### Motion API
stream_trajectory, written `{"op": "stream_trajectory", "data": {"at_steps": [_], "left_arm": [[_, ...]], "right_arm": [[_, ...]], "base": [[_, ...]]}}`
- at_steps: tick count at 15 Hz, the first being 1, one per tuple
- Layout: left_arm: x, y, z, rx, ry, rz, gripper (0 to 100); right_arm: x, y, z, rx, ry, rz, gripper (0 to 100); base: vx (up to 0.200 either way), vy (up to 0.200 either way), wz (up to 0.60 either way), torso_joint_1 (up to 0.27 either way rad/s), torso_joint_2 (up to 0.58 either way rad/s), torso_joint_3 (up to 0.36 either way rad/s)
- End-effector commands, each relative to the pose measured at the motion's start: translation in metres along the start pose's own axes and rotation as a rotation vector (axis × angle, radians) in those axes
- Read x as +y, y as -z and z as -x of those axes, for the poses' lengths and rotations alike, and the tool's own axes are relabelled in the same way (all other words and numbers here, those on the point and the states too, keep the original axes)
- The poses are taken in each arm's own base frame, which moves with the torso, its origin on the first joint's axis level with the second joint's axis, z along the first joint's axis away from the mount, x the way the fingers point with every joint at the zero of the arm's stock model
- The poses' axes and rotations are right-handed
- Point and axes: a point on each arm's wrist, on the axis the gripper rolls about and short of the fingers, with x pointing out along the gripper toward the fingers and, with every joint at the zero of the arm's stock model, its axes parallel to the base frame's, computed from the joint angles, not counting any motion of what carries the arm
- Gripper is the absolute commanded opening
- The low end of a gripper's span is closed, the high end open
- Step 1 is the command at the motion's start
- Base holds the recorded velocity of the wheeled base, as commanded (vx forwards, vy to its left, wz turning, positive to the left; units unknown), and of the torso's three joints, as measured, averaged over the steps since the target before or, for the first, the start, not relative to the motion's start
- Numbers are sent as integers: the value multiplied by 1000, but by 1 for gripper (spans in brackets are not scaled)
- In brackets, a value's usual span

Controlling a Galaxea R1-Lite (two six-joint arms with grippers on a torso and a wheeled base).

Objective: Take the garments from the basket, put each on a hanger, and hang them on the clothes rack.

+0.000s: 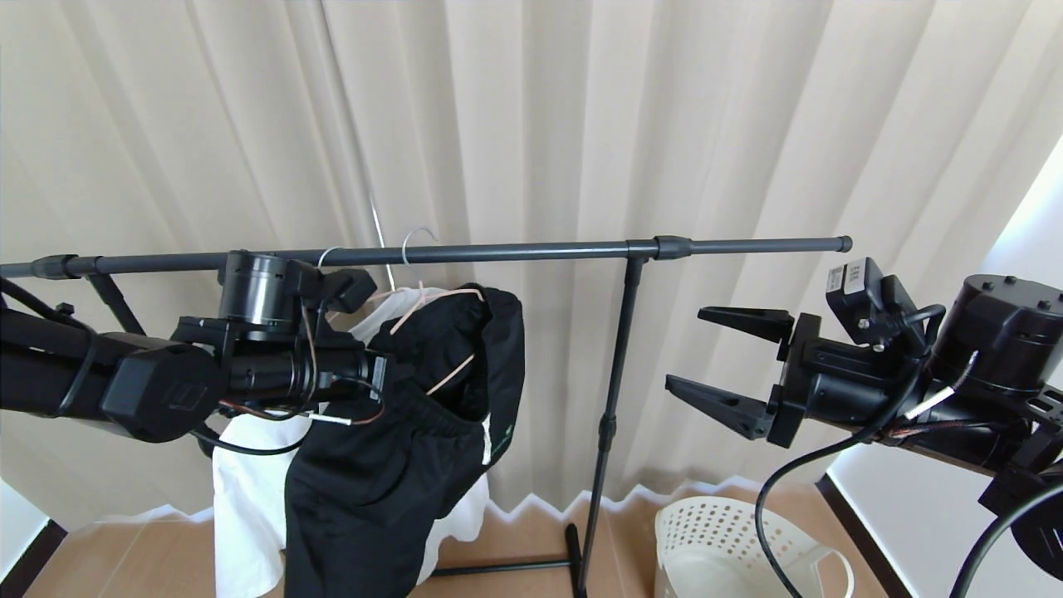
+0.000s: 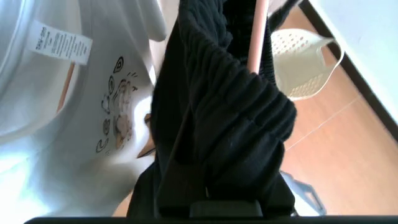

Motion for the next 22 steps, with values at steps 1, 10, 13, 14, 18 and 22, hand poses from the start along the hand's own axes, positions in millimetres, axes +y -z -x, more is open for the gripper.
{"op": "stream_trajectory", "data": {"at_steps": [1,10,13,14,18,22], "left_arm": [[-1,-6,-14,-4,1,17,0],[7,-7,-46,5,-46,79,0],[9,-4,-52,19,-65,82,0],[9,-3,-53,20,-65,82,0],[9,-2,-52,25,-64,83,0],[5,-10,-34,-13,-62,76,100]], "right_arm": [[0,0,0,0,0,0,100],[0,1,-1,4,-1,0,100],[0,2,-1,5,-1,-1,100],[0,2,-1,5,-1,-1,100],[0,1,0,4,-1,0,100],[0,-1,0,-2,0,3,100]], "base": [[0,0,0,0,0,0],[0,0,0,0,0,0],[0,0,0,0,0,0],[0,0,0,0,0,0],[0,0,0,0,0,0],[0,0,0,0,0,0]]}}
